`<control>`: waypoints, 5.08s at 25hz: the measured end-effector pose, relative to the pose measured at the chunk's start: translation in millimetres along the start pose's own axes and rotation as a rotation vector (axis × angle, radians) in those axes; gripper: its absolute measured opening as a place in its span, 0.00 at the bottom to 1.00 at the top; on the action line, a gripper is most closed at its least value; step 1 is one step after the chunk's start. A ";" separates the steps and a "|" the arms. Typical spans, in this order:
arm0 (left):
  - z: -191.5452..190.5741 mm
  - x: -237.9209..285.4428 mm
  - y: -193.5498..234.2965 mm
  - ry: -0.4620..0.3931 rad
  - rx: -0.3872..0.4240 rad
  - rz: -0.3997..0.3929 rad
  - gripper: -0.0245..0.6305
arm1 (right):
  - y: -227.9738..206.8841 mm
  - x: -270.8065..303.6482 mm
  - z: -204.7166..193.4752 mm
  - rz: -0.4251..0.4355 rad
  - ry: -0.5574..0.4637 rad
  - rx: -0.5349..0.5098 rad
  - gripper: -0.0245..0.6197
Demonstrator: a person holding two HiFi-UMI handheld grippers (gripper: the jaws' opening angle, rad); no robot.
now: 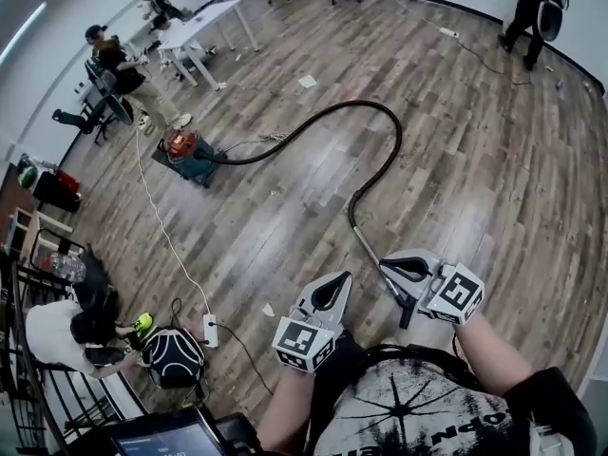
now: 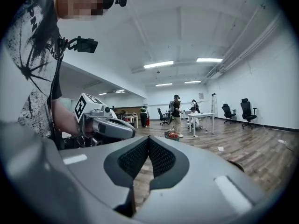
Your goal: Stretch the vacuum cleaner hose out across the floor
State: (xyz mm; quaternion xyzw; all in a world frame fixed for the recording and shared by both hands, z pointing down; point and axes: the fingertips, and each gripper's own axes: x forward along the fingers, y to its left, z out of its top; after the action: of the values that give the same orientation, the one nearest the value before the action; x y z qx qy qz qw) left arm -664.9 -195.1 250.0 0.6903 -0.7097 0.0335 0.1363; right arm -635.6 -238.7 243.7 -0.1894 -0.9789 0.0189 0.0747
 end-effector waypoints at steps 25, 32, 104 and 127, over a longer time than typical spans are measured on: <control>-12.2 94.5 145.7 0.105 0.087 -0.400 0.04 | -108.3 84.8 -32.0 -0.426 0.103 0.046 0.05; -24.8 107.6 114.9 0.119 0.078 -0.390 0.04 | -97.1 55.6 -60.7 -0.350 0.130 -0.005 0.05; -537.2 225.9 312.6 0.278 -0.081 -0.132 0.04 | -207.0 165.7 -986.2 -0.438 1.113 0.626 0.31; -764.7 431.1 203.5 0.426 -1.215 -0.253 0.50 | -224.0 88.8 -827.2 -0.430 1.116 0.512 0.31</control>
State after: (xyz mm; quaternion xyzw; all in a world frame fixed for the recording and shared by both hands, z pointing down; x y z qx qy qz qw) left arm -757.7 -424.3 1116.6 0.5467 -0.4730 -0.2537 0.6427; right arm -672.6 -406.2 1088.0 0.0532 -0.7736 0.1352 0.6168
